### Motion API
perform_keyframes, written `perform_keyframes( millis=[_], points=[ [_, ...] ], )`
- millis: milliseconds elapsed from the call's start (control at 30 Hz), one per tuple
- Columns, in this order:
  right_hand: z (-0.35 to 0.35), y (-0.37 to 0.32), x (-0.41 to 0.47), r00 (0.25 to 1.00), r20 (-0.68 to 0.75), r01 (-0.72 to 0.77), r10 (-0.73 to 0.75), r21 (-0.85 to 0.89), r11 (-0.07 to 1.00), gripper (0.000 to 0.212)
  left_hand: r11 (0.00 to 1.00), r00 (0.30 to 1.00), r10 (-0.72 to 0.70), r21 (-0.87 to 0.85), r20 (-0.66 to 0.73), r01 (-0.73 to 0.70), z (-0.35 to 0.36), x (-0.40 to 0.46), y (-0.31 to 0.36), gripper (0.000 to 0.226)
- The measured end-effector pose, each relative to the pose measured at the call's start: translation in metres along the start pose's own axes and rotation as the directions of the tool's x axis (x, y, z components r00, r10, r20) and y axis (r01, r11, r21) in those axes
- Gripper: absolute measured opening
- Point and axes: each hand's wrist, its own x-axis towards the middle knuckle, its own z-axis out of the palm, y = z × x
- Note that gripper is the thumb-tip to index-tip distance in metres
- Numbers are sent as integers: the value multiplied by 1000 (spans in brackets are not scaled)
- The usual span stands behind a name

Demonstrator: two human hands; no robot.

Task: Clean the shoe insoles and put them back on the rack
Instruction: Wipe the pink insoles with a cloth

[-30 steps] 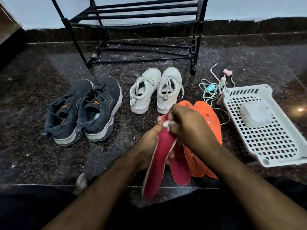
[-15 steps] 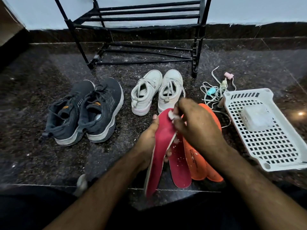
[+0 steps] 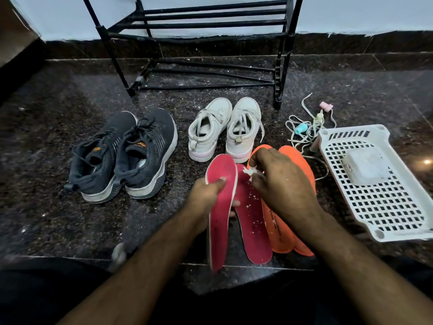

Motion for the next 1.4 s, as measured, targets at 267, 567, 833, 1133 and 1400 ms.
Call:
perform_keyframes(
  millis=[267, 567, 833, 1133, 1400],
  points=[
    [19, -1, 2, 985, 154, -72, 73, -9, 997, 22, 992, 956, 34, 126, -292, 3, -23, 19, -11, 21],
    [27, 2, 6, 977, 171, -125, 124, -6, 992, 20, 664, 810, 449, 747, -376, -21, -26, 14, -4, 67],
    [19, 26, 15, 946, 178, -265, 272, -63, 962, 18, 723, 906, 397, 557, 149, -408, -3, 9, -22, 34],
    [40, 27, 10, 821, 431, -351, 374, -136, 926, 37, 690, 950, 312, 687, 5, -230, -6, 12, -26, 33],
    [47, 10, 3, 782, 534, -318, 321, -101, 943, 44, 663, 957, 279, 736, -75, -135, -7, 14, -23, 32]
  ],
)
